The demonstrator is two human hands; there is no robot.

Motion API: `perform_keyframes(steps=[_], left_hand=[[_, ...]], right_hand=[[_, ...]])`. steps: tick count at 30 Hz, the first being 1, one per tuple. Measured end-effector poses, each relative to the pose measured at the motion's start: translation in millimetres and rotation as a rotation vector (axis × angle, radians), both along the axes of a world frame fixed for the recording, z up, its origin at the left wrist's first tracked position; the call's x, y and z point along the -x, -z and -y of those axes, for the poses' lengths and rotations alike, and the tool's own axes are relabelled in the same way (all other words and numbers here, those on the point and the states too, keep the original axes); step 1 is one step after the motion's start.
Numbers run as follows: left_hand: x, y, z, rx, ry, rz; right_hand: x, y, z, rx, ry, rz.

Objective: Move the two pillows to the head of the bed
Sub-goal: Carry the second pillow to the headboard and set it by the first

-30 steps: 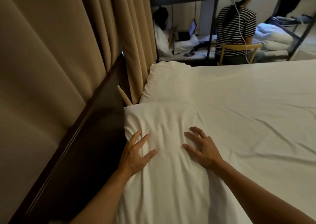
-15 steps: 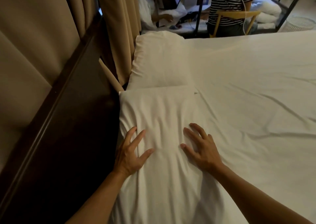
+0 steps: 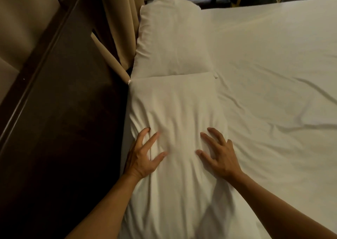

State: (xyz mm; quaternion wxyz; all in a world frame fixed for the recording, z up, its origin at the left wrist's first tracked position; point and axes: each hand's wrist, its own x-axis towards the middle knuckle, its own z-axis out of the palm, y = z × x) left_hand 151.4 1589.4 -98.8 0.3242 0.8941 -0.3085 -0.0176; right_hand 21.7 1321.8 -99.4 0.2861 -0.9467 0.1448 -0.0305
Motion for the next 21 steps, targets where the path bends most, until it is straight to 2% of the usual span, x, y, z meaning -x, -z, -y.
perform_keyframes(steps=[6, 12, 17, 21], left_hand=[[-9, 10, -12, 0.004, -0.062, 0.023], [-40, 5, -16, -0.141, -0.277, 0.075], [-81, -21, 48, -0.303, -0.132, 0.077], [-86, -11, 92, -0.393, -0.017, 0.038]], right_hand=[[3, 8, 8, -0.03, 0.03, -0.138], [-16, -3, 35, 0.024, 0.255, -0.275], [-84, -21, 30, 0.156, 0.123, -0.201], [-116, -11, 10, 0.146, -0.007, -0.229]])
